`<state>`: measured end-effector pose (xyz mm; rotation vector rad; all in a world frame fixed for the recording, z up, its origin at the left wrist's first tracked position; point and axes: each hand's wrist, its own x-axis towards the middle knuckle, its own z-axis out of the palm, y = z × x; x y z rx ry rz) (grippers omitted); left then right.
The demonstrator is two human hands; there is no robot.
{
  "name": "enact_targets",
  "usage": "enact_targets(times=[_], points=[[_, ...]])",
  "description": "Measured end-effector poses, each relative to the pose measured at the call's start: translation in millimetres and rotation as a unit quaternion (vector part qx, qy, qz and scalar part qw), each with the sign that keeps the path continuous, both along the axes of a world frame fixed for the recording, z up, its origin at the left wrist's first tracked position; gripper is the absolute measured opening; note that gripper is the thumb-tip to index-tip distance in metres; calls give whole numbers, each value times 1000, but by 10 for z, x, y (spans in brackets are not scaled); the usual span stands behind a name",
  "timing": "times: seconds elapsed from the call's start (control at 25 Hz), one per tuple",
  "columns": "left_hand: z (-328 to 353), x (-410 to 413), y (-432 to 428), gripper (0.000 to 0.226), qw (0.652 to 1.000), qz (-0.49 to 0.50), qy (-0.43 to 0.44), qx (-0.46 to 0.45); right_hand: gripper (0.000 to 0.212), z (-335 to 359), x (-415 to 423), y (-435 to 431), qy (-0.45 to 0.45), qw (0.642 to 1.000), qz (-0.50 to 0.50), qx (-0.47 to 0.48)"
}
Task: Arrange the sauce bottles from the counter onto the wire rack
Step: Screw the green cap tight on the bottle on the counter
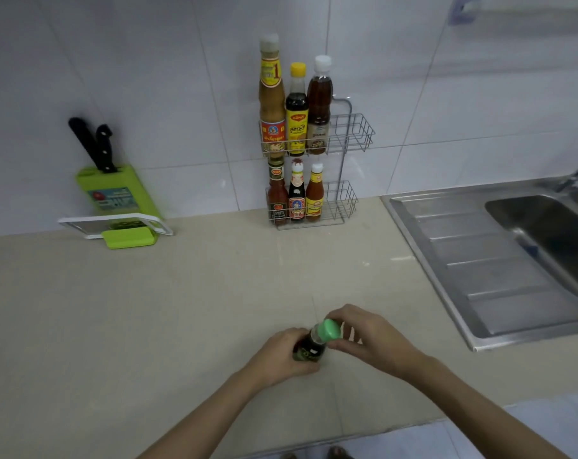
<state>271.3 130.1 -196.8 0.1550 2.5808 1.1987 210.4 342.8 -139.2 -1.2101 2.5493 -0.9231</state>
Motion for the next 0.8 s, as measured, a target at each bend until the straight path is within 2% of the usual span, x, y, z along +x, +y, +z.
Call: enact_targets(times=[0.24,0.36,0.44,0.52,0.6,0.72,0.8], points=[[25,3,42,40,999,-6,20,-41,35,29,-86,-70,100,992,54,51],[44,8,76,38,999,-10,3,-37,38,28,-146,-106,162,979,67,100],[80,-4,91,38,999,-17,-5,-39,39,52,-186,-89,115,985,84,97],[121,-43,75,40,999,-32,-13,-42,35,105,-237,-50,-12,994,91,62],[170,-90,60,41,998,-48,-20,-37,35,146,-266,-22,-96,991,81,36],[242,-172,47,42,999,-42,-22,-23,39,124,-216,-84,-144,989,20,-24],[285,-238,34,42,998,-40,-13,-35,36,97,-198,-152,-122,991,-26,-55]])
